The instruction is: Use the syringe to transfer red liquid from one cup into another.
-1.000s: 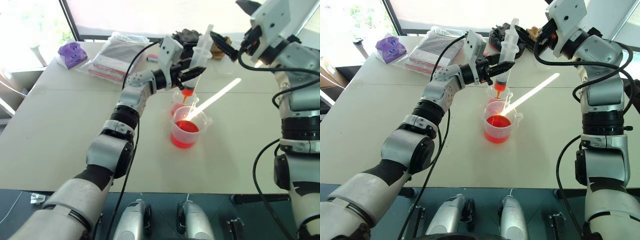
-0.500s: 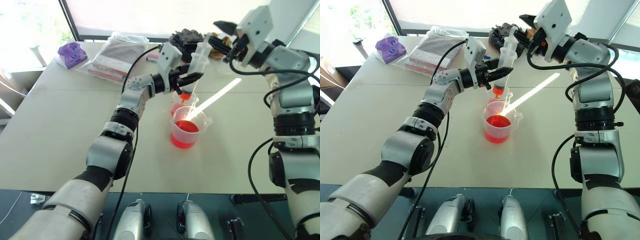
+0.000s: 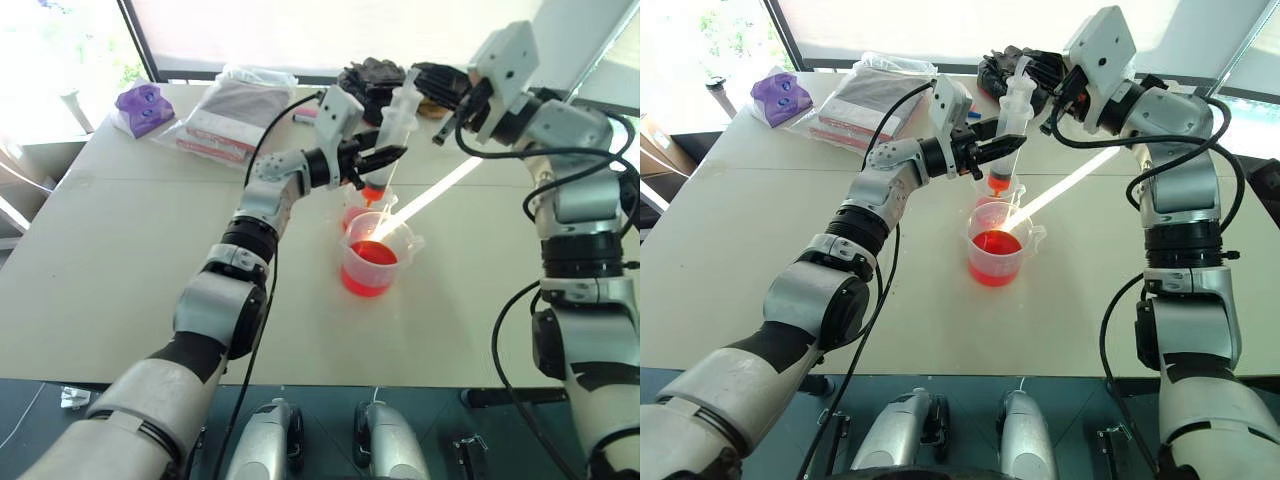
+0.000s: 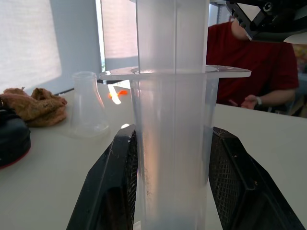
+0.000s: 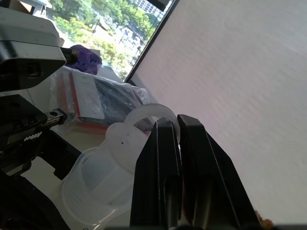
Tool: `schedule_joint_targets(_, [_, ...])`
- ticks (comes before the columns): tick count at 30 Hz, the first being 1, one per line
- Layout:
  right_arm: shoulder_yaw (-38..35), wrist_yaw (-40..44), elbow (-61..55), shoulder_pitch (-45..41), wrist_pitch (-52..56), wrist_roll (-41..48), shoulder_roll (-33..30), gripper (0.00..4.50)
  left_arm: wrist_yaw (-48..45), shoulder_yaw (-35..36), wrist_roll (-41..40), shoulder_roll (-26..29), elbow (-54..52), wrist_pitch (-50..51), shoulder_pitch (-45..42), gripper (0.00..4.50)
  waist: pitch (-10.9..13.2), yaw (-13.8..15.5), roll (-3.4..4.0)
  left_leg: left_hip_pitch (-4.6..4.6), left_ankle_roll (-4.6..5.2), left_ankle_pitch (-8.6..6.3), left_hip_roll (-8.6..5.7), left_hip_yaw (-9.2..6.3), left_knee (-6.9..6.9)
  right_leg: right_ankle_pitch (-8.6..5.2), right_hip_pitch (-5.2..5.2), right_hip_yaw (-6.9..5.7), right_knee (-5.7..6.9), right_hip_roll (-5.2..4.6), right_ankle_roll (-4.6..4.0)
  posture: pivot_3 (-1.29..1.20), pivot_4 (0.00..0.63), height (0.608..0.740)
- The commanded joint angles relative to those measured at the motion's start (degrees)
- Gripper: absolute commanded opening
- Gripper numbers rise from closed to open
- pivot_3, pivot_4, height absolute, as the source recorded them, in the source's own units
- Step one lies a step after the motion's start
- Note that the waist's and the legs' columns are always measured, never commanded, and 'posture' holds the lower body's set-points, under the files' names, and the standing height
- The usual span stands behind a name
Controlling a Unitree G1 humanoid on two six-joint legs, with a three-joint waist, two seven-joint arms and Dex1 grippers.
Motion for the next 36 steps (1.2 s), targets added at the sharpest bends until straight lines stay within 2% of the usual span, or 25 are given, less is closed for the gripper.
schedule_joint_targets(1, [2.1,1.5,-3.6,1.5,0.7,0.9,1.9,0.02,2.2,2.4,-1.6,-0.2,-2.3,-1.0,-3.6,1.60,0.0,0.0,0.00,0.00,0.00,0.00,0.00,0.00,0.00,0.00,0.00,0.00,0.00,0.00,0.00,0.00,0.150,0.740])
schedule_joint_targets(19, [2.4,0.3,-6.5,5.0,3.0,0.2,4.3,0.02,1.9,2.8,-2.0,0.7,-2.7,-0.3,-3.7,1.60,0.0,0.0,0.00,0.00,0.00,0.00,0.00,0.00,0.00,0.00,0.00,0.00,0.00,0.00,0.00,0.00,0.150,0.740])
schedule_joint_targets(34, [2.0,-1.4,-7.0,5.1,5.4,0.2,5.3,0.02,0.3,2.7,-2.6,2.4,-7.6,3.9,-1.9,1.60,0.0,0.0,0.00,0.00,0.00,0.00,0.00,0.00,0.00,0.00,0.00,0.00,0.01,0.00,0.00,0.00,0.150,0.740])
schedule_joint_targets(36, [1.3,-1.9,-6.5,4.6,5.3,-0.1,5.2,0.61,0.3,2.7,-2.7,2.5,-8.6,4.6,-1.3,1.60,0.0,-0.1,0.00,0.00,0.00,0.00,0.00,0.00,0.00,0.00,0.00,0.00,0.01,0.00,0.00,0.00,0.150,0.740])
